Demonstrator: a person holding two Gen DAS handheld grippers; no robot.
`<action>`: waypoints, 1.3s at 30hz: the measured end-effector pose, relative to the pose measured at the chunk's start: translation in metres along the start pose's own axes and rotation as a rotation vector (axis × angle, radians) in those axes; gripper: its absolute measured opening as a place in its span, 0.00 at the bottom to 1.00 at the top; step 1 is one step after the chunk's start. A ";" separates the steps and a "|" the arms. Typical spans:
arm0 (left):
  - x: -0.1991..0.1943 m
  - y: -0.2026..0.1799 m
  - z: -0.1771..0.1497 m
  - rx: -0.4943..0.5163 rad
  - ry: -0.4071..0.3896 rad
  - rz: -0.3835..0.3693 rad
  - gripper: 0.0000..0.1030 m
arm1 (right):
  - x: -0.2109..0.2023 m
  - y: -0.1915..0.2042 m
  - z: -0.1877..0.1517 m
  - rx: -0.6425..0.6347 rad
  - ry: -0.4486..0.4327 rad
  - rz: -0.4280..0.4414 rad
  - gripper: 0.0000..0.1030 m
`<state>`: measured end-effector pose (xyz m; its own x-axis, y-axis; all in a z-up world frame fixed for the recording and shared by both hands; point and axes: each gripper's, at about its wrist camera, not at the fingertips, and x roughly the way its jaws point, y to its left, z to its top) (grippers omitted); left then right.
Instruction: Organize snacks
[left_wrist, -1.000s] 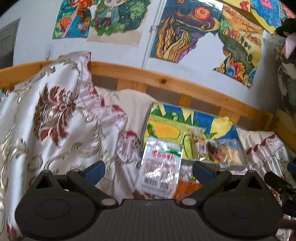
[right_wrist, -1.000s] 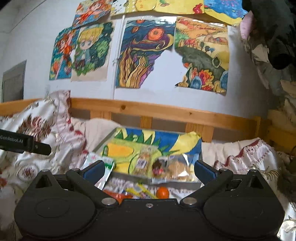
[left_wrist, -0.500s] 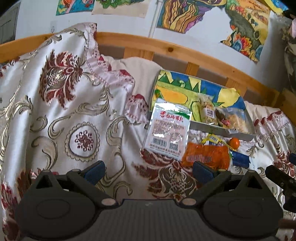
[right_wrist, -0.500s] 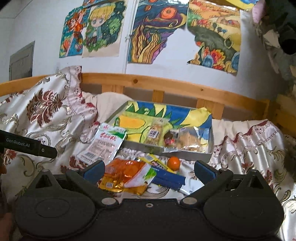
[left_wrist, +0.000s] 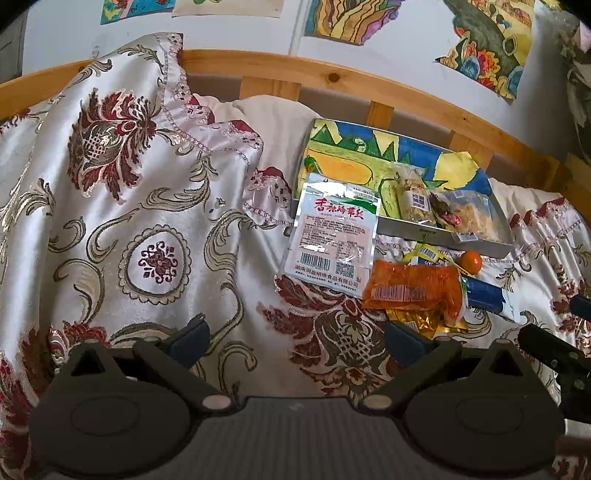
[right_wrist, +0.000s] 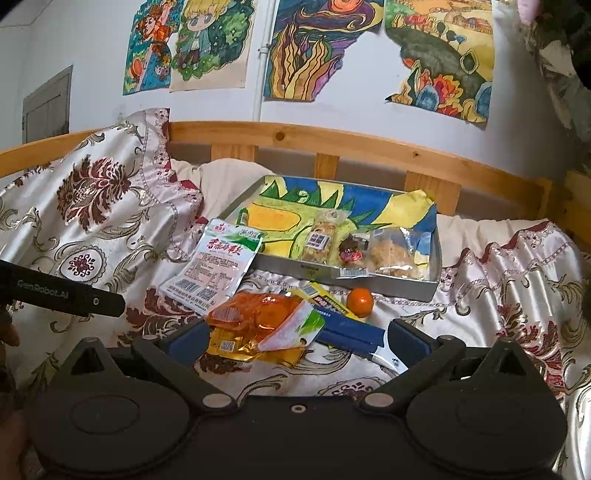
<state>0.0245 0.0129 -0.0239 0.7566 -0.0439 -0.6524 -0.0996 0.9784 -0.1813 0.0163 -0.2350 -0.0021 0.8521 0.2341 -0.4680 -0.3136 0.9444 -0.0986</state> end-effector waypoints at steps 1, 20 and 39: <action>0.001 -0.001 0.000 0.001 0.003 0.001 0.99 | 0.001 0.000 0.000 0.002 0.004 0.004 0.99; 0.016 -0.021 0.003 0.066 0.043 0.013 0.99 | 0.019 -0.005 -0.005 -0.018 0.074 0.021 0.99; 0.046 -0.019 0.020 -0.001 0.117 0.085 0.99 | 0.068 -0.010 -0.004 -0.270 0.019 0.100 0.99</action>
<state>0.0741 -0.0038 -0.0360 0.6646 0.0156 -0.7470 -0.1608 0.9793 -0.1226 0.0757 -0.2295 -0.0362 0.8042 0.3157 -0.5036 -0.4978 0.8207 -0.2805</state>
